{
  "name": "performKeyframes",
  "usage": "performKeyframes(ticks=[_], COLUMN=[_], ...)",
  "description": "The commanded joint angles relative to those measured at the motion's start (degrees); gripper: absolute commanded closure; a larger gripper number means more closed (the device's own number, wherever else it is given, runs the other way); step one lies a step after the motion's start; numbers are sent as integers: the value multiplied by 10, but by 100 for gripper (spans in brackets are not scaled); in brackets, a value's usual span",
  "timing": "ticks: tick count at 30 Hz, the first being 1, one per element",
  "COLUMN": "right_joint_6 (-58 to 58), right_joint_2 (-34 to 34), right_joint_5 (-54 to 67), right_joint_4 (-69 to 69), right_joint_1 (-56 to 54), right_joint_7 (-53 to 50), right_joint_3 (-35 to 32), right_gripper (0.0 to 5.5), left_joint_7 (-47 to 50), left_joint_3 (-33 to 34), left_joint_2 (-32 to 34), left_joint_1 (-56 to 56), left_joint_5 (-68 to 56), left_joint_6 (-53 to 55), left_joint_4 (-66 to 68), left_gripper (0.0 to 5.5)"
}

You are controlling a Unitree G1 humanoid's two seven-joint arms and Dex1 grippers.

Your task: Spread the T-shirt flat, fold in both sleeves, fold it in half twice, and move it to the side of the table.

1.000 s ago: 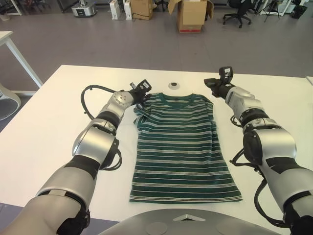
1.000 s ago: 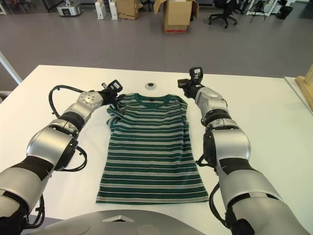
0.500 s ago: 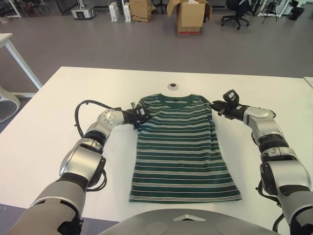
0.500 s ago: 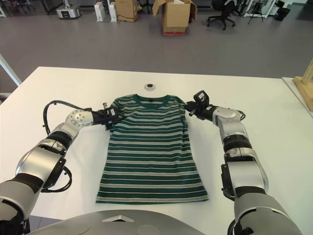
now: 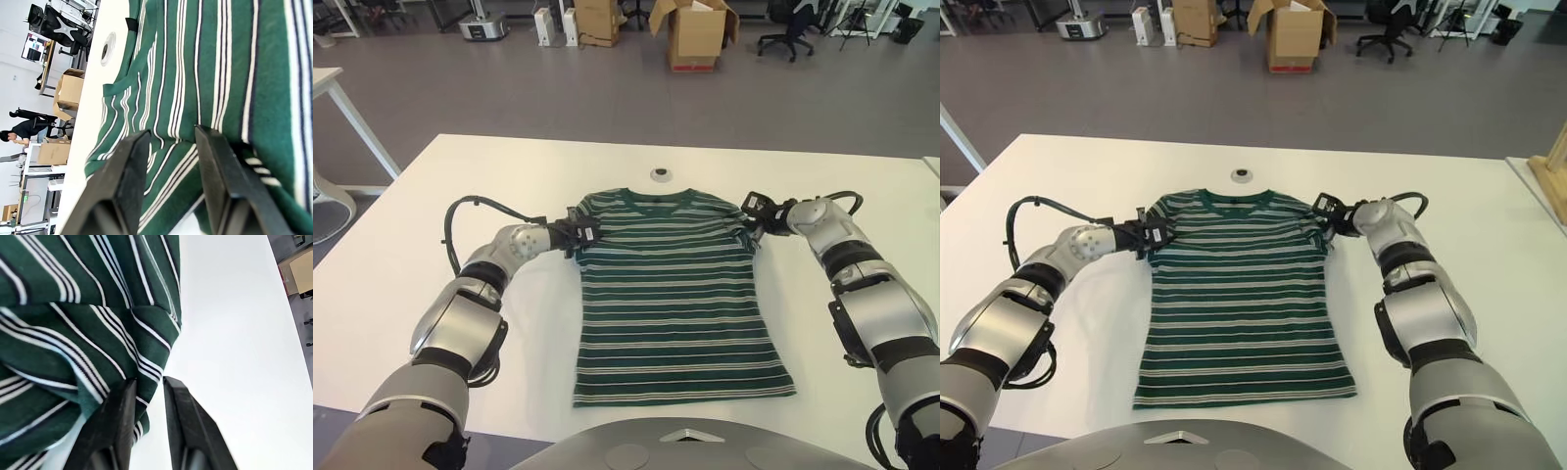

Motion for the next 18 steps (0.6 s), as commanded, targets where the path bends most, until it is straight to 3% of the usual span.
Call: performKeyframes(ticks=[1, 4, 6, 8, 13, 16, 18], right_joint_6=[-64, -109, -78, -41, 56, 149, 160], right_joint_2=[-5, 1, 11, -7, -45, -29, -13], right_joint_5=[-10, 36, 124, 173, 246, 312, 320], right_joint_4=[17, 17, 11, -16, -204, -376, -398], right_joint_1=[-43, -62, -70, -53, 128, 254, 295], right_joint_7=[37, 16, 53, 115, 199, 194, 160], right_joint_3=[-1, -53, -135, -175, -216, -241, -253], right_gripper=[449, 449, 449, 449, 449, 449, 449], left_joint_7=[6, 16, 7, -9, -20, -18, -18], left_joint_3=[-11, -6, 11, 26, 48, 53, 58], left_joint_2=[7, -2, -13, -18, -1, 9, 19], left_joint_1=[24, 17, 9, 5, 6, 10, 13], left_joint_5=[22, 15, -10, -30, -42, -37, -36], left_joint_6=[-6, -28, -41, -55, -65, -63, -61], left_joint_4=[10, 5, -1, -11, -24, -24, -20], left_gripper=[383, 383, 383, 383, 383, 383, 383])
